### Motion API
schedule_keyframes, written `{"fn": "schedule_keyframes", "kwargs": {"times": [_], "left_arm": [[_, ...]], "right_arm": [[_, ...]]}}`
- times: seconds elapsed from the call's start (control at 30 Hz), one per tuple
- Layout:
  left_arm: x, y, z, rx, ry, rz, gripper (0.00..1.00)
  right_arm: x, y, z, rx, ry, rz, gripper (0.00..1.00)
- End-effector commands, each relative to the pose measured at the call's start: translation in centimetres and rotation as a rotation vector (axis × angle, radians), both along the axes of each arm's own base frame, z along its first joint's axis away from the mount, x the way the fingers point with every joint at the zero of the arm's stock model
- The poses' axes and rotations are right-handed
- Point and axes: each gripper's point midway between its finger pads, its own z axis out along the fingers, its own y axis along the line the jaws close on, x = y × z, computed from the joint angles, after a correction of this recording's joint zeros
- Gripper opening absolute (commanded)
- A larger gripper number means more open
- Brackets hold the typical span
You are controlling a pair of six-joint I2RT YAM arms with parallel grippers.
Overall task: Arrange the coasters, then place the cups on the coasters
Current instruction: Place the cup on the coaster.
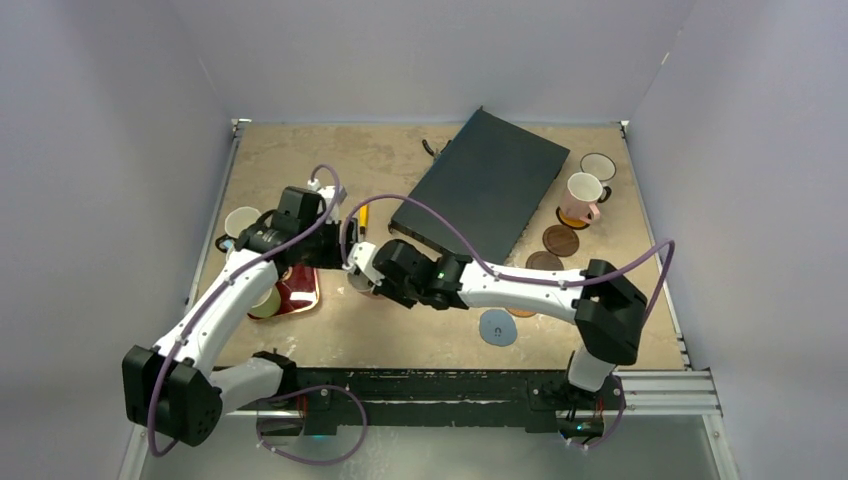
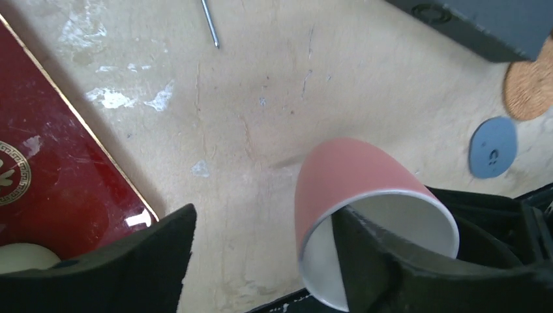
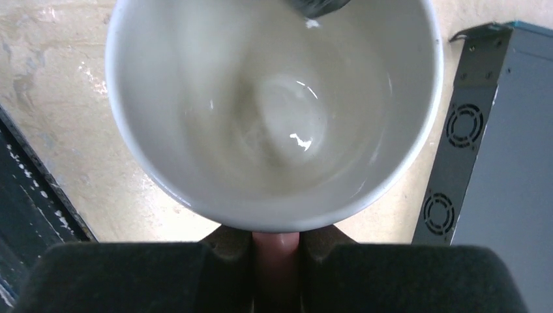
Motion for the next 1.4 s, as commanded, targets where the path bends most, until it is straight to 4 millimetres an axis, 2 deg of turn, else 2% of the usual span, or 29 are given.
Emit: {"fn": "schedule_keyframes", "kwargs": {"times": [0.0, 0.17, 0.33, 0.5, 0.63, 0.83, 0.97, 1.07, 1.23, 1.37], "left_arm": [[3.1, -0.3, 6.1, -0.091, -0.225, 0.108, 0.77], [3.0, 1.1, 7.5, -0.065, -0.294, 0.165, 0.80], [2.7, 2.8, 9.5, -0.054, -0.383, 0.245, 0.80], [2.3, 2.9, 11.5, -0.085, -0.459, 0.244, 0.82], [3.1, 3.6, 11.5, -0.044, -0.483, 0.267, 0.82], [4.2, 2.3, 11.5, -0.068, -0.490, 0.207, 0.82], [5.1, 2.7, 12.1, -0.049, -0.542, 0.221, 0.82], [5.9, 2.6, 12.1, -0.041, -0.565, 0.216, 0.82], [7.1, 2.1, 10.7, -0.030, -0.559, 0.194, 0.82], [7.5, 1.8, 9.7, -0.028, -0.569, 0.176, 0.82]], "right_arm": [[2.0, -0.1, 4.6, 0.161, -0.070, -0.117, 0.00], [3.8, -2.6, 5.4, 0.224, -0.019, -0.179, 0.00], [6.1, -6.7, 6.6, 0.260, -0.020, -0.259, 0.00], [9.2, -12.7, 8.1, 0.321, -0.028, -0.389, 0.00], [11.7, -17.6, 8.4, 0.328, -0.068, -0.525, 0.00], [15.5, -26.2, 8.5, 0.341, -0.116, -0.765, 0.00], [16.6, -30.7, 8.8, 0.348, -0.149, -0.872, 0.00], [17.0, -33.7, 8.0, 0.326, -0.152, -0.961, 0.00], [17.0, -36.2, 6.8, 0.292, -0.122, -1.036, 0.00], [16.5, -37.1, 6.2, 0.276, -0.104, -1.064, 0.00]]}}
